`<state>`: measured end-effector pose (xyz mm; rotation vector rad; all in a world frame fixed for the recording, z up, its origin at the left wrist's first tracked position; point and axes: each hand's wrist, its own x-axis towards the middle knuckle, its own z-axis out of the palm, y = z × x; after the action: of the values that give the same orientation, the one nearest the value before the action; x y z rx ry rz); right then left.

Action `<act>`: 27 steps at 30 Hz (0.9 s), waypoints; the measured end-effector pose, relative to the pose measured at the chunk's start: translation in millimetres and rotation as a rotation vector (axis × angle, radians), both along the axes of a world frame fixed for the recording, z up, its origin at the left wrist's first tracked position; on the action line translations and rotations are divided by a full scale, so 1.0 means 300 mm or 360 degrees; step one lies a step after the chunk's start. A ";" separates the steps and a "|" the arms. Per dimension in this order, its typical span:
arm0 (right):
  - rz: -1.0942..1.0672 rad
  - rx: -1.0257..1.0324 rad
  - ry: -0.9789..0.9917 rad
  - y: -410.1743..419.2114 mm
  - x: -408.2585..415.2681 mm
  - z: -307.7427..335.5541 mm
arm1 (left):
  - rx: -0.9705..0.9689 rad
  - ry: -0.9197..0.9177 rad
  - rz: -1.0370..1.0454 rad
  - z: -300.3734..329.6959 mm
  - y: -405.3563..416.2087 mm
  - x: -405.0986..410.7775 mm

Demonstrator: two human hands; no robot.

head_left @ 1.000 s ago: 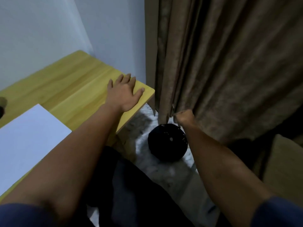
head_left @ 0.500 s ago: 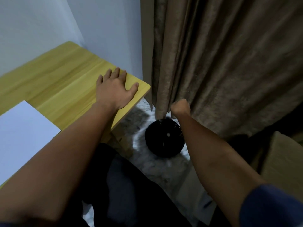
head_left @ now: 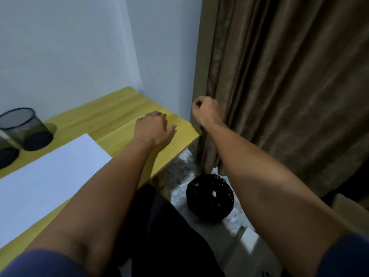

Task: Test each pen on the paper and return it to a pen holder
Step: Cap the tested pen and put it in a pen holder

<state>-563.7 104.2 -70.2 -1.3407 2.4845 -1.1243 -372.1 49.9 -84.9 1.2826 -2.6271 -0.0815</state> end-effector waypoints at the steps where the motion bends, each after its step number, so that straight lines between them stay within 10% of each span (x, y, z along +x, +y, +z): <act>1: 0.0083 -0.0019 0.0045 -0.031 0.057 0.028 | -0.0027 0.0013 0.0048 0.027 -0.011 0.047; 17: 0.1443 -0.0180 0.0013 -0.280 1.292 0.104 | -0.0325 -0.0052 0.1335 0.152 0.125 1.342; 27: 0.1912 0.0321 -0.0034 -0.325 1.891 0.051 | -0.0066 0.0205 0.1696 0.018 0.171 1.822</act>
<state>3.7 6.7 -54.7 -2.1590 1.2088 -0.5338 174.6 101.1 -79.4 2.3404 -1.5336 0.0627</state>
